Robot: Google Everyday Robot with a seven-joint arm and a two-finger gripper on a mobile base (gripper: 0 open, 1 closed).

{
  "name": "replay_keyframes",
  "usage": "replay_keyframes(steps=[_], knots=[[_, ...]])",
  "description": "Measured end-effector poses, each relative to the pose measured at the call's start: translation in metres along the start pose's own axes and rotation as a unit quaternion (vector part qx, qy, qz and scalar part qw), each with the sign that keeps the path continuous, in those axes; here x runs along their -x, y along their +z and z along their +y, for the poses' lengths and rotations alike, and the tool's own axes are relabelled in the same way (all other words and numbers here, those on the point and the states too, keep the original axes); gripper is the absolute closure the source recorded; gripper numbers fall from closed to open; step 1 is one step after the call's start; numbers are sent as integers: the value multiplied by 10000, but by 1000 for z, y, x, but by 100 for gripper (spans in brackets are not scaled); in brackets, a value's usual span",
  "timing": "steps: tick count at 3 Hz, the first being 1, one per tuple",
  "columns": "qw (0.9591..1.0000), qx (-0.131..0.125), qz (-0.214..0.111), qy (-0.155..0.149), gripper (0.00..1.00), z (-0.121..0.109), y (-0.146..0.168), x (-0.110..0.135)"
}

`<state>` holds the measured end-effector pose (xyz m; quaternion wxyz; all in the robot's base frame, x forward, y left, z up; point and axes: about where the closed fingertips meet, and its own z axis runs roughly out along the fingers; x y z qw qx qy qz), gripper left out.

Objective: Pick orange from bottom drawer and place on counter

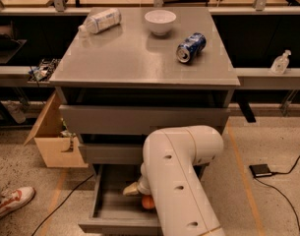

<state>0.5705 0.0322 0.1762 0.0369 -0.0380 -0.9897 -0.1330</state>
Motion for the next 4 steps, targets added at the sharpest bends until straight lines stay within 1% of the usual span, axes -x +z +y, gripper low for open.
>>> replay_keyframes(steps=[1,3,4], knots=[[9999,-66,-67,108,0,-3,14,7],[9994,-170,22,296,0,-17,37,14],[9989,-265,107,379,18,-26,43,13]])
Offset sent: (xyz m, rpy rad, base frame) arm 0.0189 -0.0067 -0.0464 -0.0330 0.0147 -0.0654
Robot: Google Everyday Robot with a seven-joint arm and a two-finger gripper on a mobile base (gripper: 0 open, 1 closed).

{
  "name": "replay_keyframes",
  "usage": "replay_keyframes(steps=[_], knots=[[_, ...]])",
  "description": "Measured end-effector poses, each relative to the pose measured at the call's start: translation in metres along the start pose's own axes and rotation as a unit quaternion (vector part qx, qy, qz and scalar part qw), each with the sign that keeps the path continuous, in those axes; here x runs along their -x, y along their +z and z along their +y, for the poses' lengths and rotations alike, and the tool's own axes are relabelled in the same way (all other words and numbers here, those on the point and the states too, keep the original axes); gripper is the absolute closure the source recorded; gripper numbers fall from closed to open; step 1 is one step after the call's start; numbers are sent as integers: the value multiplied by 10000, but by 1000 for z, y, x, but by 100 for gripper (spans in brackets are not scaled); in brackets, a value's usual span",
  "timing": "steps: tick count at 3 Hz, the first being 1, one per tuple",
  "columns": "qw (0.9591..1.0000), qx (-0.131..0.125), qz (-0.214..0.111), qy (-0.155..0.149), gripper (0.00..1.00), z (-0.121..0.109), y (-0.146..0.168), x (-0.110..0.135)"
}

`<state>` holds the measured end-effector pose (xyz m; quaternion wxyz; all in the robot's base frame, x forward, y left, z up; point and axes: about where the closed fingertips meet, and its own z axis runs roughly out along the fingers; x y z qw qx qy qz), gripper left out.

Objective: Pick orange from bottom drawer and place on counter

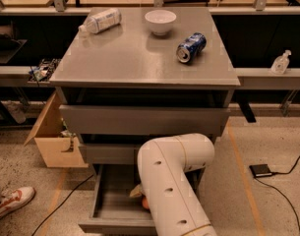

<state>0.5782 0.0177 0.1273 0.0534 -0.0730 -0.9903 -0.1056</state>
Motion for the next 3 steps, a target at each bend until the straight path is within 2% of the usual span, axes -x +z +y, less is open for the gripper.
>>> replay_keyframes(steps=[2,3], knots=[[9997,-211,78,-25,64,-12,-5,-8],[9996,96,153,-201,88,-10,-23,-12]])
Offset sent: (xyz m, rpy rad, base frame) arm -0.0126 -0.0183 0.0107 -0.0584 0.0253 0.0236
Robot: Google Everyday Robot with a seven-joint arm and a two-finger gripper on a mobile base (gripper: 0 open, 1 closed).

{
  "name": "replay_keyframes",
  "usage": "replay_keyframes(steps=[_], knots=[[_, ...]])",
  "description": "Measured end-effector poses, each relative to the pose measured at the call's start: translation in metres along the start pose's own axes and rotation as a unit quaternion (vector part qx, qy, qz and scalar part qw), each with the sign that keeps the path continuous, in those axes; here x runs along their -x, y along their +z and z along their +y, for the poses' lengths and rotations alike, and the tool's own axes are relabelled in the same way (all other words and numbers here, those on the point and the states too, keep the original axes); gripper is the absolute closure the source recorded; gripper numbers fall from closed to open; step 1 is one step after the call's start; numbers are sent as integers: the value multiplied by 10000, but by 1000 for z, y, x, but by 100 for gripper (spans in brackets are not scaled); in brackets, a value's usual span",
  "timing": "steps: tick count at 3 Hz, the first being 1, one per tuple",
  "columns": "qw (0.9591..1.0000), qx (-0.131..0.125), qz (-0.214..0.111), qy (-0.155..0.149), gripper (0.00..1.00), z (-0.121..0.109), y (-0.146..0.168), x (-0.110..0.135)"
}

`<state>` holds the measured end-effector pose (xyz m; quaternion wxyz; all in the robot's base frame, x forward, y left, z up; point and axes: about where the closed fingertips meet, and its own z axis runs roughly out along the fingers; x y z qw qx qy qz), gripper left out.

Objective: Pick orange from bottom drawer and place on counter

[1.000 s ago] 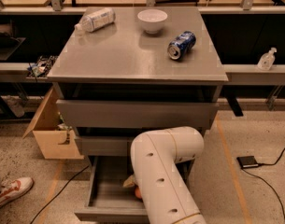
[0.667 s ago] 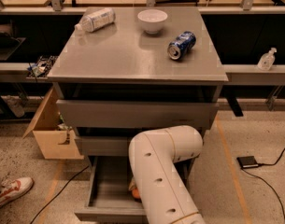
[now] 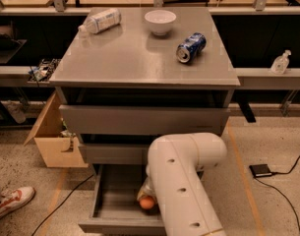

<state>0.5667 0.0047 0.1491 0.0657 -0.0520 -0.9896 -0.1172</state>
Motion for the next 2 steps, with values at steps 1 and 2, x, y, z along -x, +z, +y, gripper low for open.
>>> replay_keyframes(steps=[1,2], knots=[[9966,758,-28,-311,100,7,-30,-5],[9849,1661,-21,-492,100,10,-58,-13]])
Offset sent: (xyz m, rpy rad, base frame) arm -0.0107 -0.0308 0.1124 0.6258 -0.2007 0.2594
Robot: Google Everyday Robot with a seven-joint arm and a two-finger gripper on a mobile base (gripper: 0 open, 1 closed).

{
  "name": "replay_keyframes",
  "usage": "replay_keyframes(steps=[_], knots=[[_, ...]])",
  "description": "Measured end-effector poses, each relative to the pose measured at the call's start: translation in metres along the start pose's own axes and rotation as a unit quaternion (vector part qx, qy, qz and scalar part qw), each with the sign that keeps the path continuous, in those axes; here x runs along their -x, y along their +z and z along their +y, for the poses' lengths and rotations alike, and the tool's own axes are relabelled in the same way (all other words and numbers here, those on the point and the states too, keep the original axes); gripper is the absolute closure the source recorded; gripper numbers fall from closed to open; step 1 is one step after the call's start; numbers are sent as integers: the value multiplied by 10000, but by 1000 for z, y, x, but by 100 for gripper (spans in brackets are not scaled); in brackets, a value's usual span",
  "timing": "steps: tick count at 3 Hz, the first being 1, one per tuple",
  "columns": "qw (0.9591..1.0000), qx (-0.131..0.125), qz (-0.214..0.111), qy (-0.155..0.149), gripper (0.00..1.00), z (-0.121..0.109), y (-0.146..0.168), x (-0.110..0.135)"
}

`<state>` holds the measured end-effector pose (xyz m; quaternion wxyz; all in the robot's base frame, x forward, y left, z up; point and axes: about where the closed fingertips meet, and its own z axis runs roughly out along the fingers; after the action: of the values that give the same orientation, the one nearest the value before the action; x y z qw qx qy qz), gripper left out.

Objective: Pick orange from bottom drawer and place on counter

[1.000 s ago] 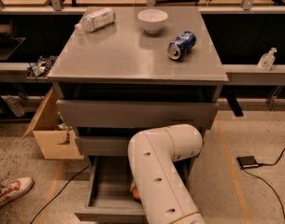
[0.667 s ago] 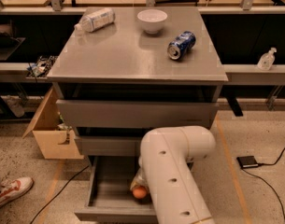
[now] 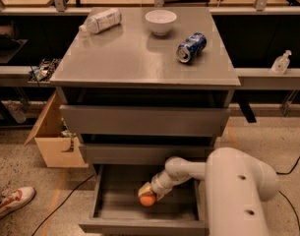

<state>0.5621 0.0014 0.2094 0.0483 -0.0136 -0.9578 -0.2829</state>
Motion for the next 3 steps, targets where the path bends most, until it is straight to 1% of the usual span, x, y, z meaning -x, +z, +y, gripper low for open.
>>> replay_keyframes(steps=[1,2,3], knots=[[9989,337,-64,-310,100,-2,-16,-5],[9989,329,-68,-320,100,-2,-16,-5],[9977,376,-172,-534,100,5,-27,-7]])
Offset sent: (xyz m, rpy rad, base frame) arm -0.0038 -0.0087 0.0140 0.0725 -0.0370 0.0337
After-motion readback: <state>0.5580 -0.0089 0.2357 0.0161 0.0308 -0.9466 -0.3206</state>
